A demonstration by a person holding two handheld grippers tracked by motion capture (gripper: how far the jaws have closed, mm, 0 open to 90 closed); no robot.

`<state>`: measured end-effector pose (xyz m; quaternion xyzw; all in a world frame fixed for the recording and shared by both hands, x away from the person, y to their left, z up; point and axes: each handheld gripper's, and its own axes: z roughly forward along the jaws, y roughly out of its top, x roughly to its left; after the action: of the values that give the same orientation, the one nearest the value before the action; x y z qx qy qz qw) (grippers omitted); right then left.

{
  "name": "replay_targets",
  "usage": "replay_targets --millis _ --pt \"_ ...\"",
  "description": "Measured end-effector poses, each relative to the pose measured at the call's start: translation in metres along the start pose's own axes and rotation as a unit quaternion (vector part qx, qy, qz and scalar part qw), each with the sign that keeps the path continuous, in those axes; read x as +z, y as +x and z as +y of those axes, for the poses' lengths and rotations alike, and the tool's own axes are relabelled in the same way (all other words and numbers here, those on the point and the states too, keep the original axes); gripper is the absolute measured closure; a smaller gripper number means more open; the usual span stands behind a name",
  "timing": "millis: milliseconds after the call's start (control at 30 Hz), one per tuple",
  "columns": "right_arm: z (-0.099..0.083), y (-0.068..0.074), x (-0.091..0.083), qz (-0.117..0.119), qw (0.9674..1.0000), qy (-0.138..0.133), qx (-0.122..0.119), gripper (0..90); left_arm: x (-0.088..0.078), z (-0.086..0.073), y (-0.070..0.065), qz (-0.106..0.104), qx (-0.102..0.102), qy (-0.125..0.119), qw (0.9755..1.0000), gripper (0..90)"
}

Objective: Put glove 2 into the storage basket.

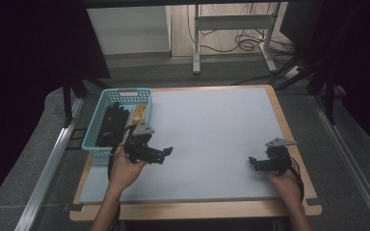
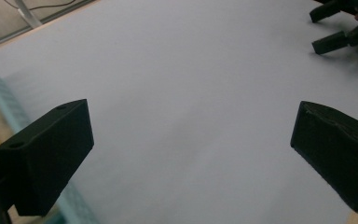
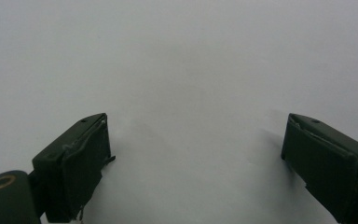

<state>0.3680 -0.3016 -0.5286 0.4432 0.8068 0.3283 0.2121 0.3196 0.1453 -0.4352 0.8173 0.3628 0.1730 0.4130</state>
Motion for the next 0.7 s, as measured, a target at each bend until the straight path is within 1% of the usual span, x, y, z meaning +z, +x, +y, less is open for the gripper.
replay_targets --millis 67,233,333,400,467,633,700 --pt "0.0 0.0 0.0 0.0 1.0 0.0 0.0 7.6 0.003 -0.002 -0.006 -0.003 0.005 -0.003 1.0 0.0" --pt "0.0 0.0 0.0 0.0 1.0 0.0 0.0 7.6 0.01 -0.006 -0.019 -0.016 0.01 -0.013 0.9997 0.0" --pt "0.0 0.0 0.0 0.0 1.0 0.0 0.0 7.6 0.014 -0.009 -0.026 -0.016 0.017 -0.014 0.9996 0.0" --pt "0.0 0.0 0.0 0.0 1.0 0.0 0.0 7.6 0.018 -0.012 -0.03 -0.017 0.019 -0.014 0.9996 0.0" --pt "0.0 0.0 0.0 0.0 1.0 0.0 0.0 7.6 0.022 -0.016 -0.033 -0.019 0.022 -0.012 0.9995 0.0" --pt "0.0 0.0 0.0 0.0 1.0 0.0 0.0 7.6 0.03 -0.025 -0.039 -0.02 0.021 -0.011 0.9995 0.0" --pt "0.0 0.0 0.0 0.0 1.0 -0.001 0.0 7.6 0.031 -0.028 -0.041 -0.024 0.02 -0.011 0.9994 0.0"
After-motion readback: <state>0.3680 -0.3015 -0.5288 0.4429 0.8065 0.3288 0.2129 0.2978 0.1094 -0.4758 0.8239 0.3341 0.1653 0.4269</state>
